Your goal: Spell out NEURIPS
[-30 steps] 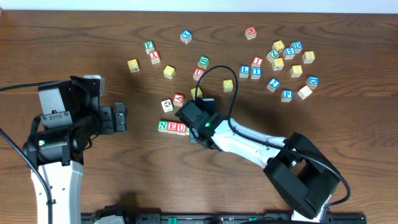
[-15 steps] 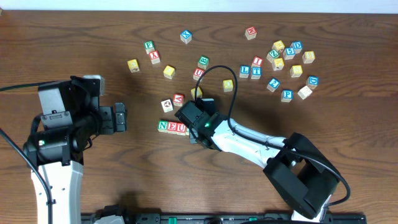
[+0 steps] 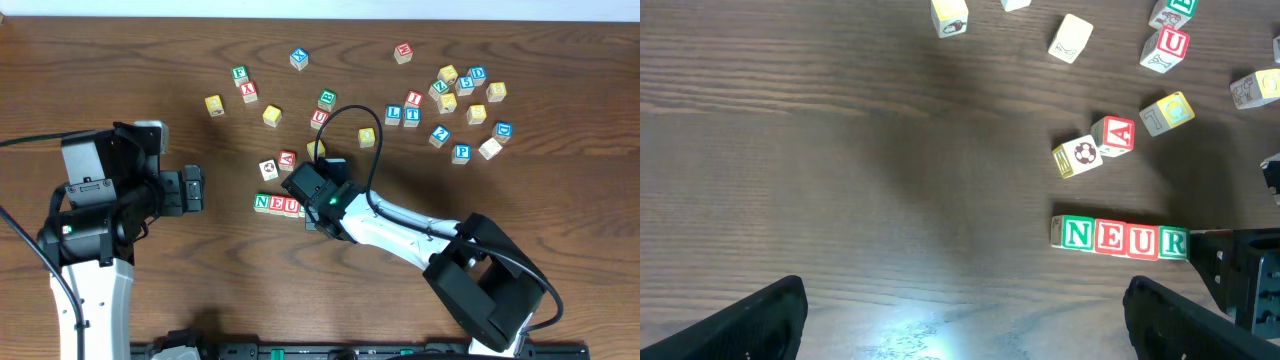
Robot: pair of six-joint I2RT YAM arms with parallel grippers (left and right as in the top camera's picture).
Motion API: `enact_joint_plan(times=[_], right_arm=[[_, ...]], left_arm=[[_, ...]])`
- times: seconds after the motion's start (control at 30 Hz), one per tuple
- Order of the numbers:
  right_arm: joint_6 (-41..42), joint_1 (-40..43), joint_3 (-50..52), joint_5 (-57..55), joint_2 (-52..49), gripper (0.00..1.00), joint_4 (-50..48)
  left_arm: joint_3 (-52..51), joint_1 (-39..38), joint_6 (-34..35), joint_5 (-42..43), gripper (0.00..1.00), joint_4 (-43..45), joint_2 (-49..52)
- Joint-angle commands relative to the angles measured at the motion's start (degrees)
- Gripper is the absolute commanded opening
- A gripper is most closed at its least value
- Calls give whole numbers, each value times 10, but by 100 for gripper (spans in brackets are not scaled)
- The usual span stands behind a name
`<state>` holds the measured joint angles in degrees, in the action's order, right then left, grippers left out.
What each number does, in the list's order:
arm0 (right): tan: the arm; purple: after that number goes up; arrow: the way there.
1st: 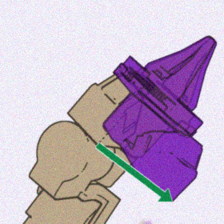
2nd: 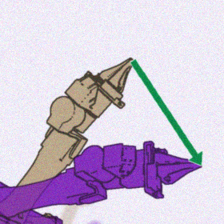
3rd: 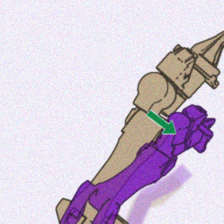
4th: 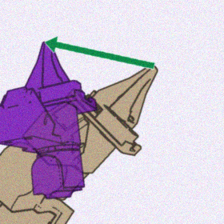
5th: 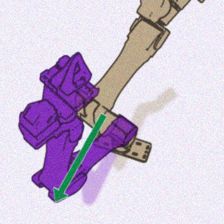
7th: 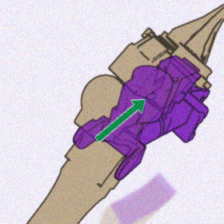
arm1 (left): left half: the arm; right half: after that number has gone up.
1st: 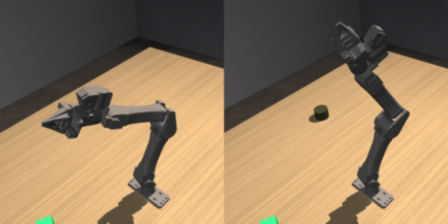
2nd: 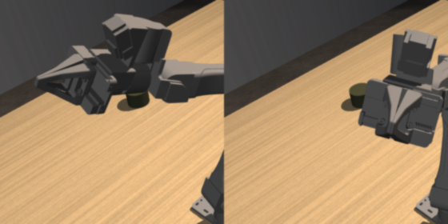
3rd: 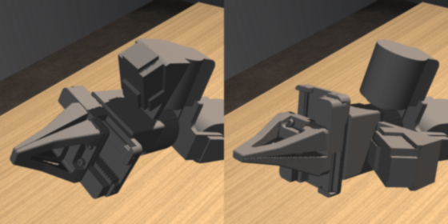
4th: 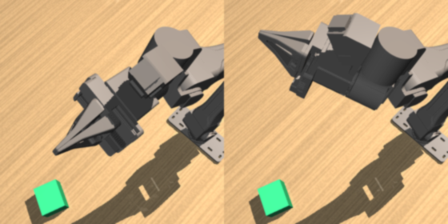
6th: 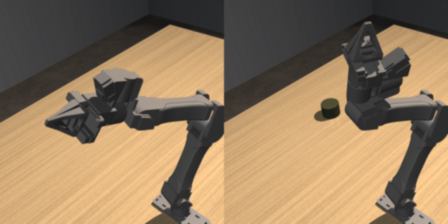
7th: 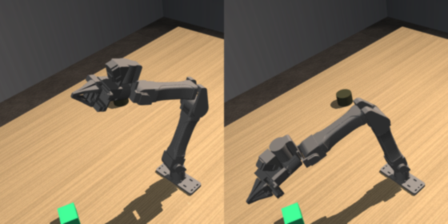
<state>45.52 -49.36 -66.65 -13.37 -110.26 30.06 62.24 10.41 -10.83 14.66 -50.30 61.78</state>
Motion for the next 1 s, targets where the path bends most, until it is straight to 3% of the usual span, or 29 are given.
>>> enact_joint_plan(times=[0.0, 0.97], right_arm=[[8, -3, 4, -13, -12, 38, -1], [-4, 0, -2, -23, 49, 38, 7]], left_arm=[[8, 2, -9, -2, 99, 0, 0], [8, 2, -9, -2, 99, 0, 0]])
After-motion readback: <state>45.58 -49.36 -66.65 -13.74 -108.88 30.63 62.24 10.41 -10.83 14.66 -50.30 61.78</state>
